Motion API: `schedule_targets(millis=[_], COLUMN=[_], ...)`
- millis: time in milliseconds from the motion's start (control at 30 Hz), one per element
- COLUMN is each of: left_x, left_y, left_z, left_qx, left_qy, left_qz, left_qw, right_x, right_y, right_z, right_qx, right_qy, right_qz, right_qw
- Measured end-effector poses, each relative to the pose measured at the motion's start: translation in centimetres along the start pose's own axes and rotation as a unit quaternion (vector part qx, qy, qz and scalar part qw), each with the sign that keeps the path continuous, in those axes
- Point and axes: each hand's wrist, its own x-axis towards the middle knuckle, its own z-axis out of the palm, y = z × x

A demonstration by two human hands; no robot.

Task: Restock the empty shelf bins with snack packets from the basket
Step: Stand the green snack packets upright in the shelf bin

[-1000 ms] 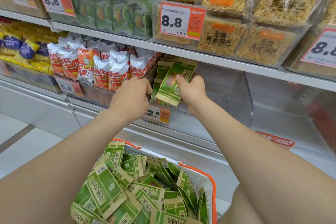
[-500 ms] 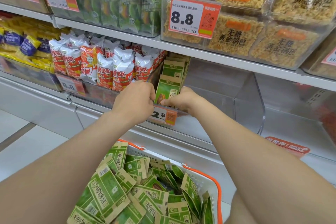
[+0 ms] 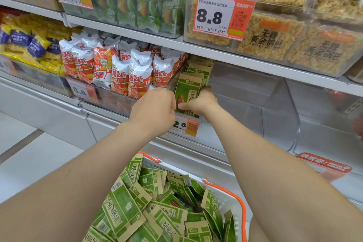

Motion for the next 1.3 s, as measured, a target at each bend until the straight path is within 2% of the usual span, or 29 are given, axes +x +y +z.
schedule_targets(millis=[200, 300, 400, 433, 567, 700, 767, 867, 1100, 1200, 1300], left_x=[0.0, 0.1, 0.2, 0.2, 0.4, 0.3, 0.3, 0.3, 0.3, 0.4, 0.4], left_y=[0.0, 0.0, 0.1, 0.1, 0.2, 0.3, 0.2, 0.2, 0.2, 0.2, 0.1], left_z=[0.0, 0.1, 0.2, 0.2, 0.4, 0.5, 0.5, 0.5, 0.6, 0.7, 0.8], left_qx=[-0.001, -0.001, 0.000, 0.002, 0.006, 0.006, 0.004, 0.003, 0.007, 0.009, 0.008], left_qy=[-0.002, -0.003, 0.000, 0.001, 0.004, 0.004, 0.003, 0.003, -0.001, -0.006, -0.006], left_qz=[-0.003, -0.004, -0.005, -0.006, -0.006, -0.004, -0.001, 0.001, 0.006, 0.009, 0.012], left_qw=[1.000, 1.000, 1.000, 1.000, 1.000, 1.000, 1.000, 1.000, 1.000, 1.000, 1.000], right_x=[0.9, 2.1, 2.2, 2.0, 3.0, 3.1, 3.0, 2.3, 2.2, 1.9, 2.0], right_y=[-0.3, -0.3, -0.3, -0.4, 0.1, 0.8, 0.7, -0.2, -0.2, -0.6, -0.7], right_z=[-0.8, -0.4, -0.7, -0.8, -0.4, 0.5, 0.1, -0.7, 0.1, -0.1, -0.2], right_qx=[0.082, 0.175, 0.184, 0.186, 0.229, 0.184, 0.216, 0.254, 0.312, 0.364, 0.413], right_qy=[0.050, -0.011, -0.113, -0.121, 0.025, -0.055, -0.060, -0.128, -0.072, -0.099, -0.058], right_qz=[0.040, 0.087, 0.086, 0.067, -0.016, -0.039, -0.023, 0.003, -0.008, 0.006, 0.009], right_qw=[0.995, 0.981, 0.972, 0.973, 0.973, 0.981, 0.974, 0.959, 0.947, 0.926, 0.909])
